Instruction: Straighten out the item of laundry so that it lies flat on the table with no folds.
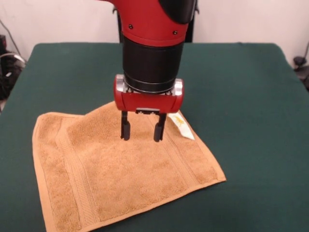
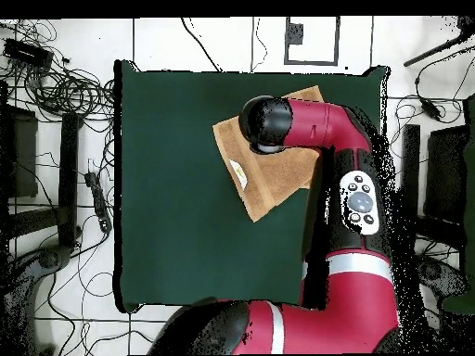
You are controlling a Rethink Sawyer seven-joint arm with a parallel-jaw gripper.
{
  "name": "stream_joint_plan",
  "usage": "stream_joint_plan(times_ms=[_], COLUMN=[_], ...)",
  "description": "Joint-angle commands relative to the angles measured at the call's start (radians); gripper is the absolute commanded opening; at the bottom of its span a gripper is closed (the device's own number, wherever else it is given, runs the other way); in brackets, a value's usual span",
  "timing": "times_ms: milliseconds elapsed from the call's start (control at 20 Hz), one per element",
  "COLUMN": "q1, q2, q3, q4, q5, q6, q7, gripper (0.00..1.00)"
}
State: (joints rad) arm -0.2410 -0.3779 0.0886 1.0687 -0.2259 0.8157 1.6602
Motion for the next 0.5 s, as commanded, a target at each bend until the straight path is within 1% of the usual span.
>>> stream_joint_plan(times_ms=[50, 300, 500], q1=[0.074, 0.078, 0.079], q2=[0.051, 0.057, 0.07], q3=[-0.029, -0.025, -0.019], q4=[0.048, 0.066, 0.058], q5=[0.071, 0.106, 0.108], q6=[-0.036, -0.054, -0.06], q7=[0.356, 0.333, 0.304], gripper=[1.0, 1.0, 1.0])
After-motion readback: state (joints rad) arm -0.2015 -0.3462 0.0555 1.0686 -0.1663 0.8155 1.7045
